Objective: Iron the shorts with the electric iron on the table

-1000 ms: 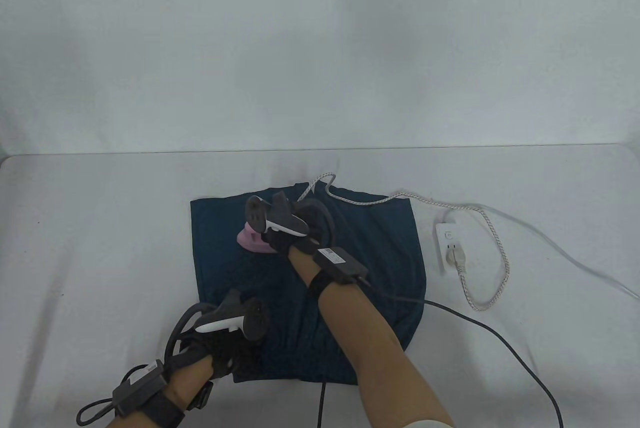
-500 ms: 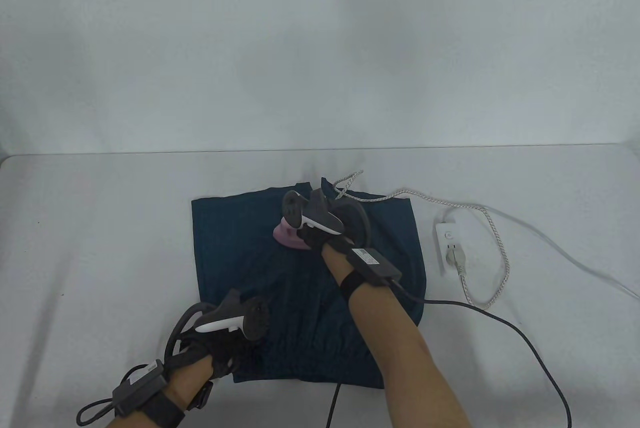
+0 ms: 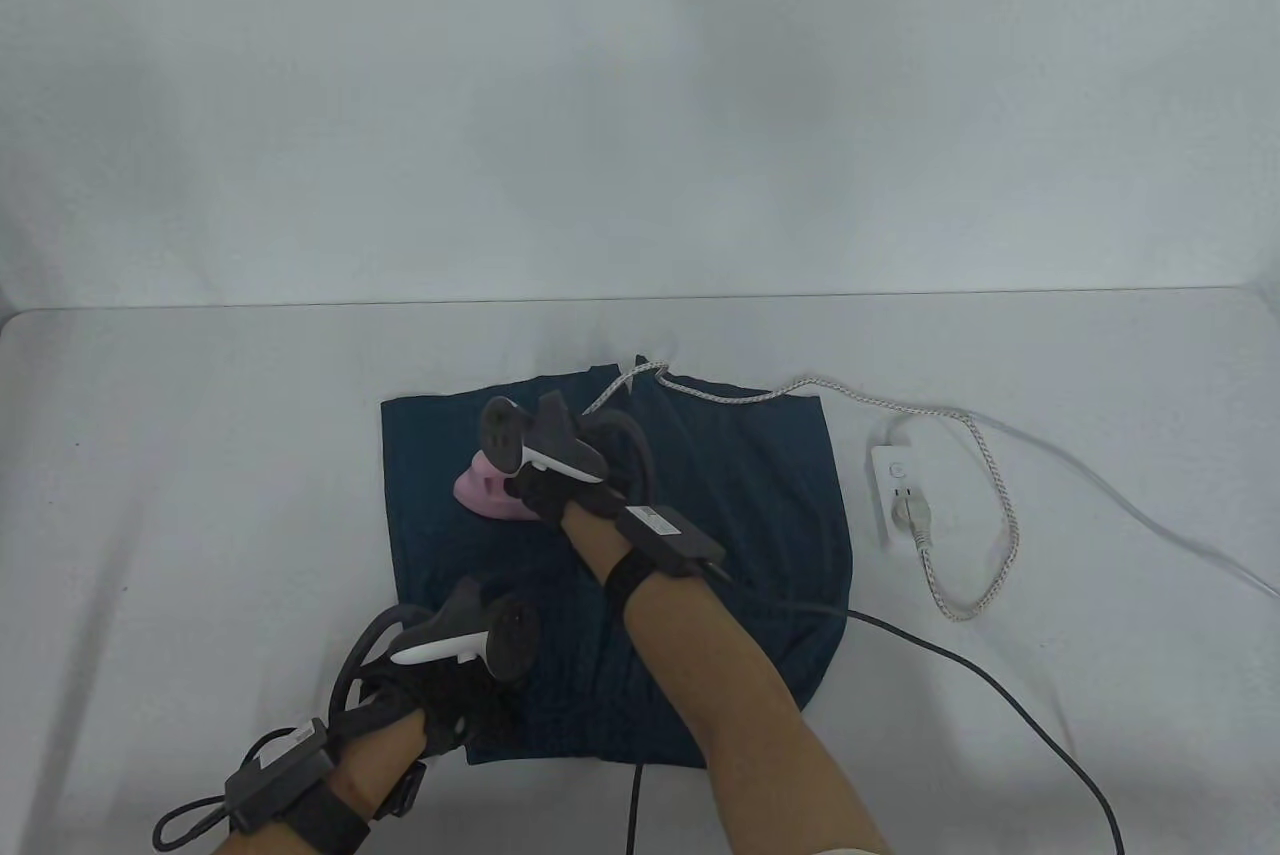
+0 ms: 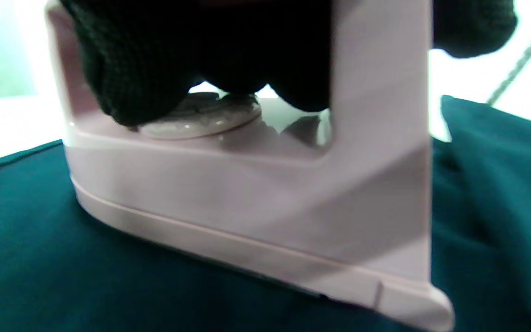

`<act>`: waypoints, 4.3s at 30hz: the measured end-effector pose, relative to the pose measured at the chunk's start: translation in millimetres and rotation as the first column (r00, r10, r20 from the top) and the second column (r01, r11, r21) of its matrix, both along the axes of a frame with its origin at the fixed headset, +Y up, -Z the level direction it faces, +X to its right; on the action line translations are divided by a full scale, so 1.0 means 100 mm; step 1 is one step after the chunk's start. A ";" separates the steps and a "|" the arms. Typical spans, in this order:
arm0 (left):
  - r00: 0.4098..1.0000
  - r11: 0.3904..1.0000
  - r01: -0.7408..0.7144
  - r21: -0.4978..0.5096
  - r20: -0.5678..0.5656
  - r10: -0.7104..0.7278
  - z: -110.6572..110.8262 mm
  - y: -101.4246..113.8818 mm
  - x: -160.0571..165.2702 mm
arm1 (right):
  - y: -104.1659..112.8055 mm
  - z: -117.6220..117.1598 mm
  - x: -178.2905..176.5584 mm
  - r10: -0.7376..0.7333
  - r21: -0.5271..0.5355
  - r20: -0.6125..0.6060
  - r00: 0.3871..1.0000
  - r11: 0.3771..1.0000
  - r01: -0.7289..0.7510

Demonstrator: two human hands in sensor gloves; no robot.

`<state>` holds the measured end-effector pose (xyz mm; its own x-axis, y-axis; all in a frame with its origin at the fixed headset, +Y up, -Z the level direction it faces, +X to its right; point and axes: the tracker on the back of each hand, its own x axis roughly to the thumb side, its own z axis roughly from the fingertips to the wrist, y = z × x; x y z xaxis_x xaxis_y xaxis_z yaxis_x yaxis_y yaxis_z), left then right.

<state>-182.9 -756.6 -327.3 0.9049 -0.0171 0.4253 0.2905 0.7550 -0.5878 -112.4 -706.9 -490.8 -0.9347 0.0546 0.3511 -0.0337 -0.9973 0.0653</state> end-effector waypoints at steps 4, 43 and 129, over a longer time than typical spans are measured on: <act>1.000 1.000 0.000 0.001 0.000 0.000 0.00 0.00 0.00 | 0.01 0.08 -0.24 0.002 -0.015 -0.048 0.999 1.000 -0.003; 1.000 1.000 0.002 0.001 -0.007 -0.002 0.01 -0.01 0.00 | 0.00 0.06 1.14 0.019 -0.088 0.188 0.982 0.996 -0.002; 1.000 1.000 -0.003 -0.003 -0.004 0.003 0.00 0.00 -0.01 | -0.03 0.48 -0.24 0.007 -0.196 -0.151 0.989 0.980 -0.036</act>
<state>-183.5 -756.7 -327.1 0.9065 -0.0133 0.4219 0.2863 0.7538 -0.5914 -136.5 -710.0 -443.2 -0.8746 0.1172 0.4705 0.0125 -0.9646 0.2635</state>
